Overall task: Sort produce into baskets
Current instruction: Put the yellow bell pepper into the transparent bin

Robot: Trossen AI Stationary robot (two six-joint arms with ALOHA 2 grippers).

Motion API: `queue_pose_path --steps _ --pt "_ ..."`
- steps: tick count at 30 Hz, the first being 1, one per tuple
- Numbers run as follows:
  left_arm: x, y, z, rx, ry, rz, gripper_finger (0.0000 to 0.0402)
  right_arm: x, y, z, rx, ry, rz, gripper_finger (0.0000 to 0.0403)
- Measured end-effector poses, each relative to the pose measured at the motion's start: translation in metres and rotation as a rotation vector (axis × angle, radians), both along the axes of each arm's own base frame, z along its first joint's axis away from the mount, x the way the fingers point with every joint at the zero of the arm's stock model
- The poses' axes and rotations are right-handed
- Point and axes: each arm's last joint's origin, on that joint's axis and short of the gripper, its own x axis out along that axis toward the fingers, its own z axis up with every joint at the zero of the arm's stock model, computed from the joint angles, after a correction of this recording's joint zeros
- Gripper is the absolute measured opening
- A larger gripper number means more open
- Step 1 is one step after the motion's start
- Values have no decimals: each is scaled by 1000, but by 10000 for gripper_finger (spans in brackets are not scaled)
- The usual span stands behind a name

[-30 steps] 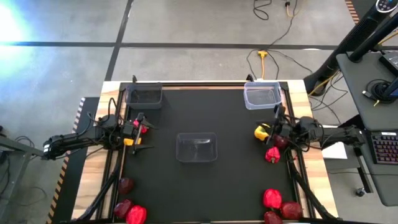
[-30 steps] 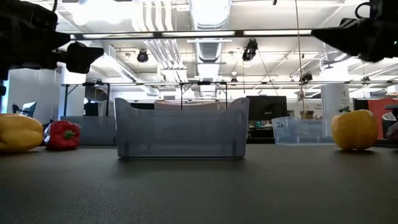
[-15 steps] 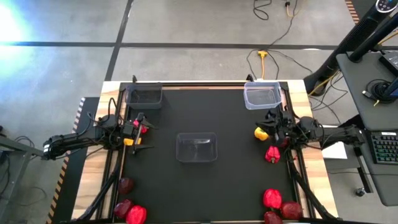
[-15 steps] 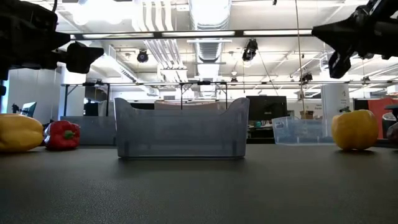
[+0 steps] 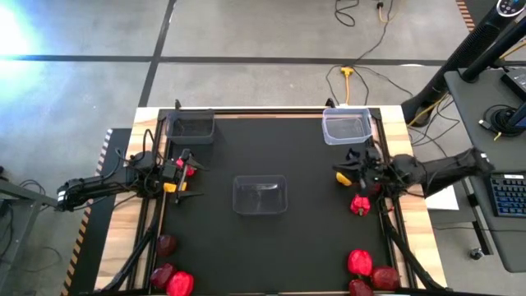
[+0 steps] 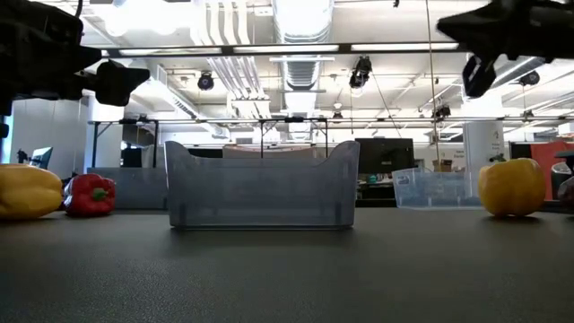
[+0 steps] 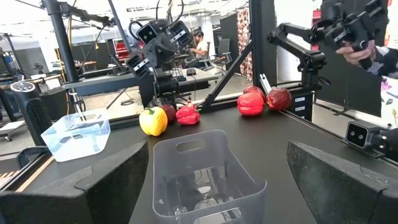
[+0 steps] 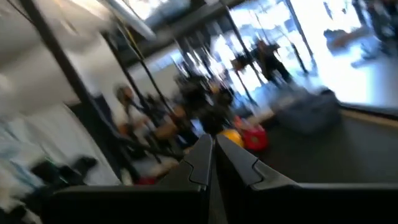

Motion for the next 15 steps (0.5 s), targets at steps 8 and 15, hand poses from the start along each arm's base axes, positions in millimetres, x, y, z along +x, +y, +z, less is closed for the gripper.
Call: queue_pose_path --steps 8,15 --pt "0 0 0 0 0 0 364 47 3 22 -139 206 -91 13" --pt "0 0 0 0 0 0 364 70 -6 46 -157 772 -190 35"
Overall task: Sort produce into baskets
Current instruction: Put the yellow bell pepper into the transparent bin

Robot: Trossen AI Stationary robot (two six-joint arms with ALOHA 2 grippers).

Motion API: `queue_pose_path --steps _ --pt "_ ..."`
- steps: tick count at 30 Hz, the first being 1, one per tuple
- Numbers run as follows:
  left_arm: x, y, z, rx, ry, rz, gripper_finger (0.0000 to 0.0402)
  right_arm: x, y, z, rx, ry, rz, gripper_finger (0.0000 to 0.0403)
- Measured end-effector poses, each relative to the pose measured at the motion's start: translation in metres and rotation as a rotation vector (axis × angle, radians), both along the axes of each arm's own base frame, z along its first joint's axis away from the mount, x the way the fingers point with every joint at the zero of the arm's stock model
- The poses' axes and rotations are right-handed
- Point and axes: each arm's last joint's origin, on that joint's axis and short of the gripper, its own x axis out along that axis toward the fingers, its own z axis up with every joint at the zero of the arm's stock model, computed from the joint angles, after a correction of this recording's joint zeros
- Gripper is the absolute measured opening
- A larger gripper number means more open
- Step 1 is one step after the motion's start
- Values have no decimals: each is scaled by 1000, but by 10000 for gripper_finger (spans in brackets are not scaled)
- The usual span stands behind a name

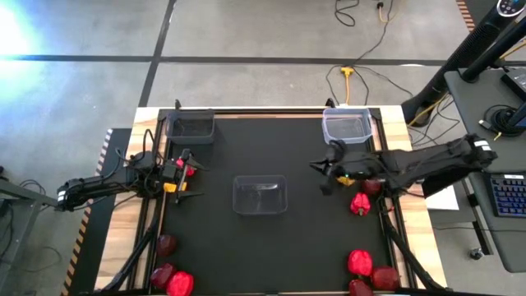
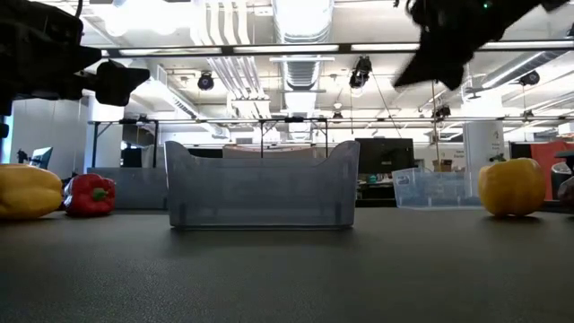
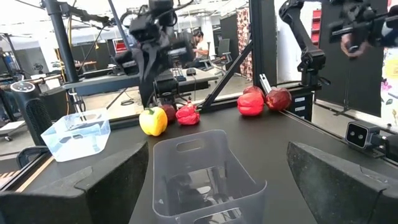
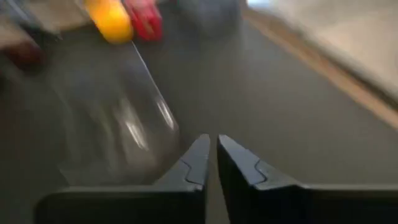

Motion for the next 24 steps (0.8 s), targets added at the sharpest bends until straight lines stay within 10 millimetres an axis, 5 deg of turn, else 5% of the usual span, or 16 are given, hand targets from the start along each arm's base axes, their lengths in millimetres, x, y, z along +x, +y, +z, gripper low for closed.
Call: queue_pose_path --steps 8,15,24 --pt "0 0 0 0 0 0 364 -5 -11 37 142 566 -100 209" --pt "0 0 0 0 0 0 364 -4 -30 28 295 749 -202 364" --pt "0 0 0 0 -1 0 364 -15 -46 -19 389 917 -249 398"
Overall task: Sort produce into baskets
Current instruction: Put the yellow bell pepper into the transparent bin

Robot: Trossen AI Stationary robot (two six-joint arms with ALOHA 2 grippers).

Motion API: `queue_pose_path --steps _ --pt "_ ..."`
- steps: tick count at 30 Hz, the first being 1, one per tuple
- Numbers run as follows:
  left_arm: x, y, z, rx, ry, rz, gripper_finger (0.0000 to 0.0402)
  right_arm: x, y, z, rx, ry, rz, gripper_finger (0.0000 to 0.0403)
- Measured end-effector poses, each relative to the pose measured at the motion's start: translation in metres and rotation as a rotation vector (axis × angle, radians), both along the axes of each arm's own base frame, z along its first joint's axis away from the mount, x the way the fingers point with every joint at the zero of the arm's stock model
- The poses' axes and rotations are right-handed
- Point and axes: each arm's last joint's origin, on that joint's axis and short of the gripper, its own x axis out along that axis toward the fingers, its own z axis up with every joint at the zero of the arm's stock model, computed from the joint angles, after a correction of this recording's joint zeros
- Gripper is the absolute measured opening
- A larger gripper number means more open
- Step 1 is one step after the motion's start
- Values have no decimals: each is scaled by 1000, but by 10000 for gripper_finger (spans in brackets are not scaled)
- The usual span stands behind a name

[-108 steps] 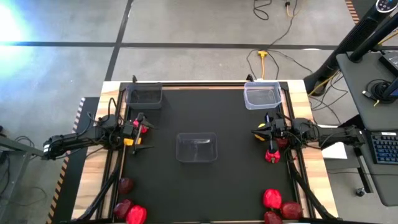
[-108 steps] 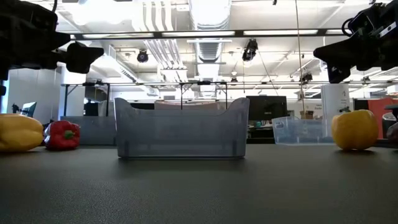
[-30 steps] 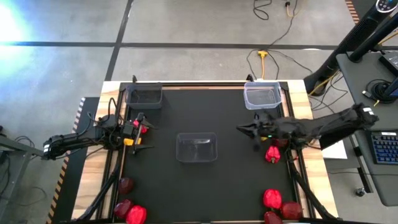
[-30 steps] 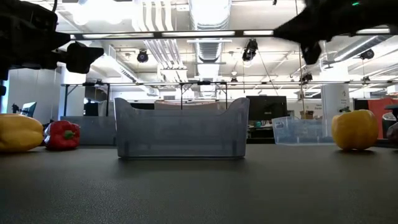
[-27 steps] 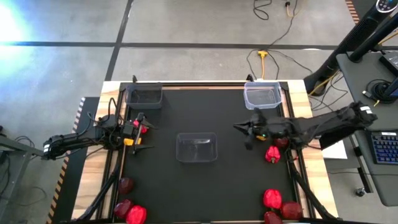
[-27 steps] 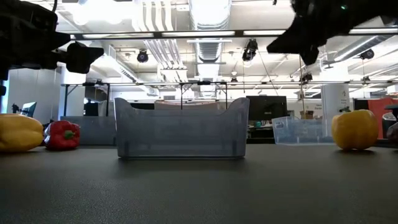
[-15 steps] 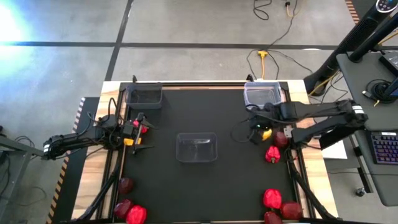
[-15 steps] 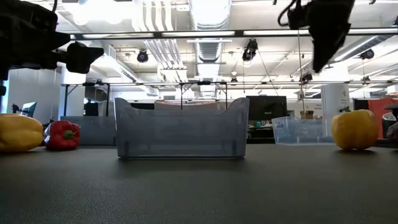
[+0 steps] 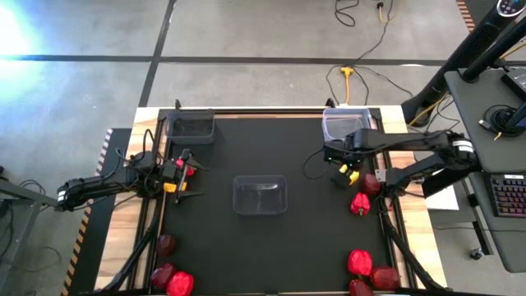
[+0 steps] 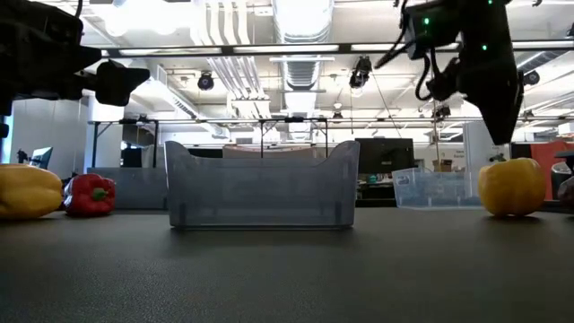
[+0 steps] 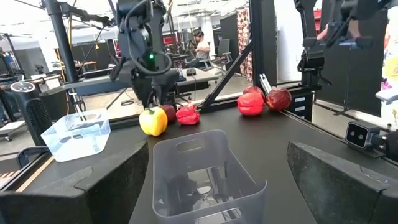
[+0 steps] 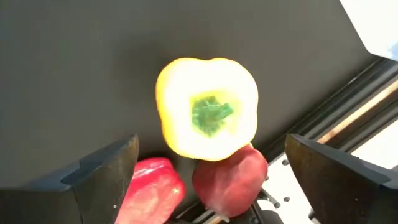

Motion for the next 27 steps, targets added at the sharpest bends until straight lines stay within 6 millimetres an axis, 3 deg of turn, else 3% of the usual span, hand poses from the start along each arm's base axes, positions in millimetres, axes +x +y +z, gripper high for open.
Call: queue_pose_path --steps 6,11,19,23,27 --pt "0 0 0 0 0 0 364 -3 -9 -29 21 -32 -27 400" --pt "0 0 0 0 1 0 364 -7 -12 -55 42 42 -42 400" --pt "0 0 0 0 1 0 364 3 -14 -77 78 117 -25 380" --pt "0 0 0 0 1 0 364 9 -16 -75 99 100 -16 327" --pt "0 0 0 0 0 0 364 26 -27 -41 95 34 19 314"
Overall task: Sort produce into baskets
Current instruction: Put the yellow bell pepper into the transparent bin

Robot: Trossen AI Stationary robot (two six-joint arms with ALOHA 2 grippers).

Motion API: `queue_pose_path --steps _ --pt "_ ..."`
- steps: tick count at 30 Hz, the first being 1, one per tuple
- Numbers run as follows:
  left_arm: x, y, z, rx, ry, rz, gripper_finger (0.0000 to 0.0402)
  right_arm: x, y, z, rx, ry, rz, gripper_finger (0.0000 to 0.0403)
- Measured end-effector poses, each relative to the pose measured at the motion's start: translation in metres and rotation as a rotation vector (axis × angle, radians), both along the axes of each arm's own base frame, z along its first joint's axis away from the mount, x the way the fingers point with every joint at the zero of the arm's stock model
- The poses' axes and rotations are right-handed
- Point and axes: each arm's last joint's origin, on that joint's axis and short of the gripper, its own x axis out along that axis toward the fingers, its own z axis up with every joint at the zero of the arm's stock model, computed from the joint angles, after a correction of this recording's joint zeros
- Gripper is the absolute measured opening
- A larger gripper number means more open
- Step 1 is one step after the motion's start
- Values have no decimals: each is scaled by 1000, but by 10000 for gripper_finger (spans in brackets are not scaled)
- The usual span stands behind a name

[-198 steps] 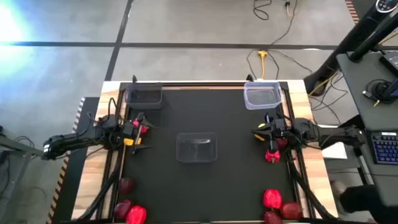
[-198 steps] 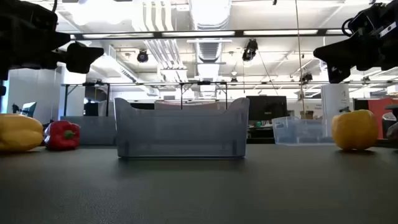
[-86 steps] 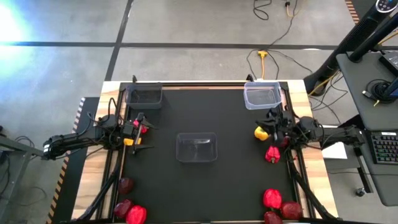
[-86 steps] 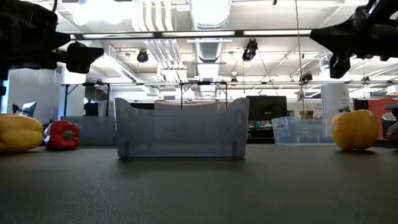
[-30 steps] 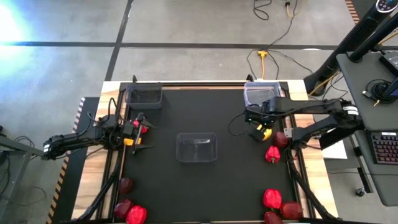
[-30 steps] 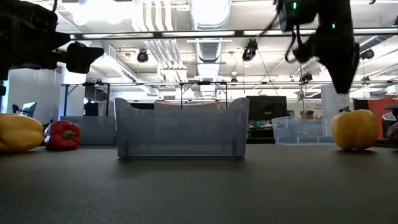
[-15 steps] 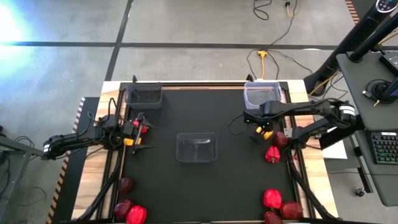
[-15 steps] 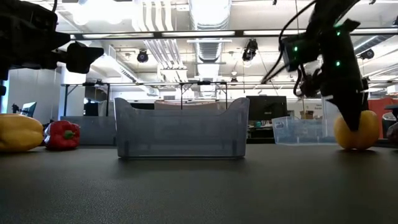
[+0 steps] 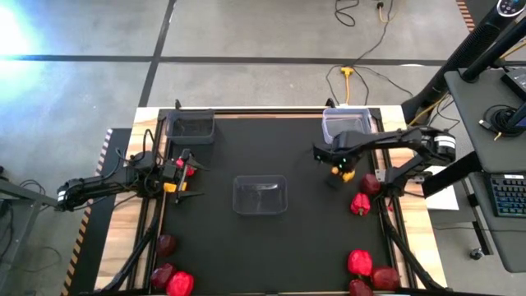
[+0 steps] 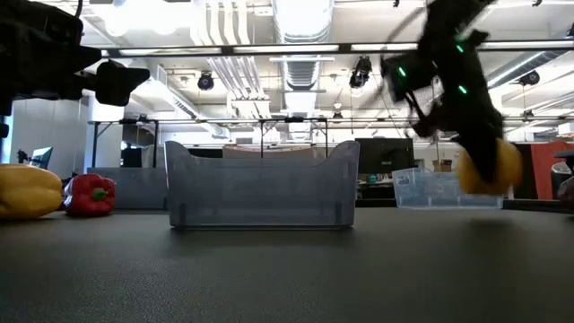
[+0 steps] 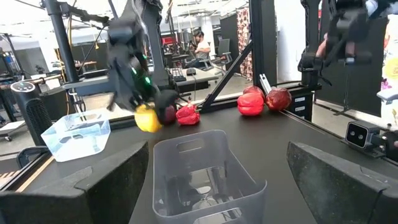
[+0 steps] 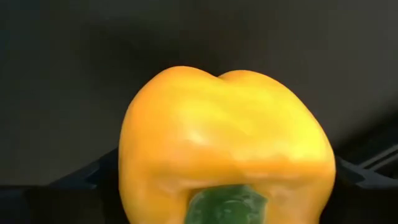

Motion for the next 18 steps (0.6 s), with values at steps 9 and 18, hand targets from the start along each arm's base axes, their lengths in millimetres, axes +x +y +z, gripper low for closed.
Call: queue_pose_path --steps 9,18 --pt "0 0 0 0 0 0 364 12 -89 100 -359 -205 -102 314" --pt "0 0 0 0 0 0 364 -51 -196 56 -177 -102 -438 314"
